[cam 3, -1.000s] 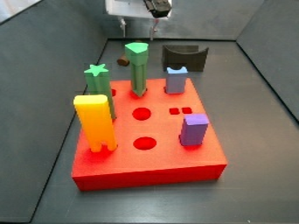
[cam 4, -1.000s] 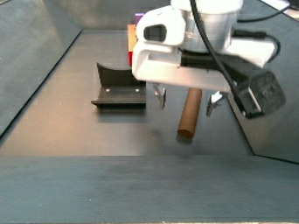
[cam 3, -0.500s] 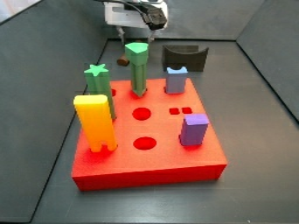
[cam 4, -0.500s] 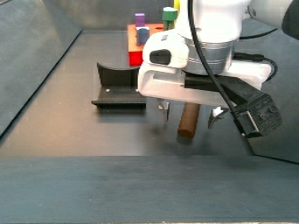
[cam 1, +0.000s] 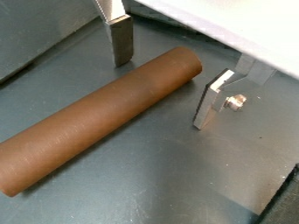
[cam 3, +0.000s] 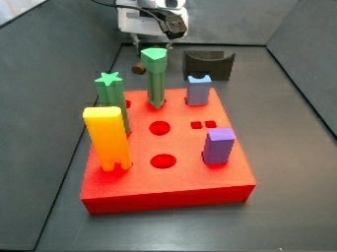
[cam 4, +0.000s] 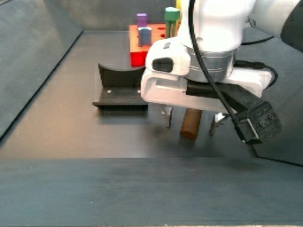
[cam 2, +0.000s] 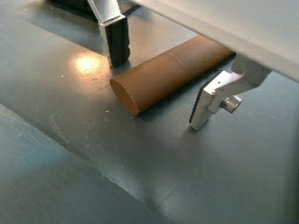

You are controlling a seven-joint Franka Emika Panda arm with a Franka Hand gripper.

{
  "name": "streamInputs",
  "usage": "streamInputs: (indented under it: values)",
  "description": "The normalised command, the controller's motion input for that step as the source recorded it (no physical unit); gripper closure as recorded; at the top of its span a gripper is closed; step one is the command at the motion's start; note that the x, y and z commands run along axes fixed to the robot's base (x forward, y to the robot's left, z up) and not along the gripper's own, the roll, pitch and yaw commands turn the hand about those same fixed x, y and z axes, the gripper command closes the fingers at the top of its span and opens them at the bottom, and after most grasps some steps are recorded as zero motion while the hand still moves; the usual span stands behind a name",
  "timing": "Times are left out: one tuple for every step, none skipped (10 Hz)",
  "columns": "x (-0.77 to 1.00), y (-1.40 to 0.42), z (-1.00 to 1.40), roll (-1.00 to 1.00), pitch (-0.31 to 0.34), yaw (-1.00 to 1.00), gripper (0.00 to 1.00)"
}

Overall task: Pick up the oval object. Move up. Place the oval object on the fixture. Regrasp the oval object. Move to above the board. Insert the oval object.
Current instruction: Pick up the oval object.

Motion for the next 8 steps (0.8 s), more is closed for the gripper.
streamInputs:
  values:
    - [0.0, 0.0, 0.0, 0.0, 0.0, 0.0, 0.0]
    - [0.0, 0.0, 0.0, 0.0, 0.0, 0.0, 1.0]
    - [0.0, 0.0, 0.0, 0.0, 0.0, 0.0, 1.0]
    - [0.0, 0.0, 0.0, 0.0, 0.0, 0.0, 1.0]
    - [0.0, 0.0, 0.0, 0.0, 0.0, 0.0, 1.0]
    - [0.0, 0.0, 0.0, 0.0, 0.0, 0.0, 1.0]
    - [0.0, 0.0, 0.0, 0.0, 0.0, 0.0, 1.0]
    - [0.0, 0.0, 0.0, 0.0, 0.0, 0.0, 1.0]
